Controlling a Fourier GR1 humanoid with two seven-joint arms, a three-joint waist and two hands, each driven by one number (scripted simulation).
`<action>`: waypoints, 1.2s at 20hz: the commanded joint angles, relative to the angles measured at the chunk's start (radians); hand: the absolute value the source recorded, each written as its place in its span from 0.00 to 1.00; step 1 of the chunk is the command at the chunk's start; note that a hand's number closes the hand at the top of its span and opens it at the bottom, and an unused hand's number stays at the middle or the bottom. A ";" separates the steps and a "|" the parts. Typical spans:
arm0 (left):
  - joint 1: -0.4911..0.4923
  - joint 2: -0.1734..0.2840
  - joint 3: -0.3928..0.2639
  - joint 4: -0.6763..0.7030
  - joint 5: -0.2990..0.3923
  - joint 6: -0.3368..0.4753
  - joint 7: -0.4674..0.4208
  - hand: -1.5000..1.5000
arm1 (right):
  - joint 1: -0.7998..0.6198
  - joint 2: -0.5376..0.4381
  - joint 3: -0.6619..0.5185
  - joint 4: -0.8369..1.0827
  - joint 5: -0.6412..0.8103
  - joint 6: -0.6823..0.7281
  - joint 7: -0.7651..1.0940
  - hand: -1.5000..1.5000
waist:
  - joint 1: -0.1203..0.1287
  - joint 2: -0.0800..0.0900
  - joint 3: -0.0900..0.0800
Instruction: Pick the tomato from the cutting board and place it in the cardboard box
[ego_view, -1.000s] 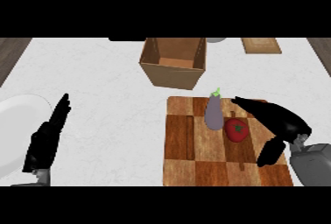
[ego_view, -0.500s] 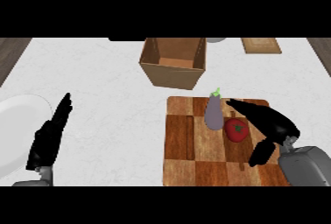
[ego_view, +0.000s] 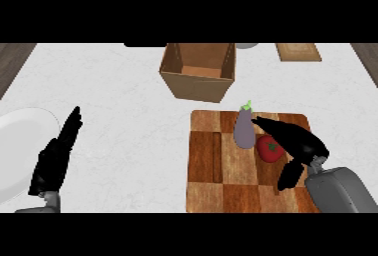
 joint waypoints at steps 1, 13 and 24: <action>0.014 -0.026 -0.004 -0.012 -0.013 -0.009 -0.005 0.50 | -0.057 0.011 -0.037 0.084 0.039 0.008 -0.046 0.00 | 0.001 0.000 0.000; -0.039 -0.023 0.021 0.022 -0.026 -0.021 0.010 0.50 | -0.081 0.043 -0.029 0.150 0.188 -0.256 -0.140 1.00 | 0.003 0.001 0.000; -0.085 -0.057 -0.058 -0.011 -0.051 -0.033 0.016 0.50 | -0.471 -0.260 -0.145 0.559 0.157 -0.325 -0.663 1.00 | 0.120 0.050 0.008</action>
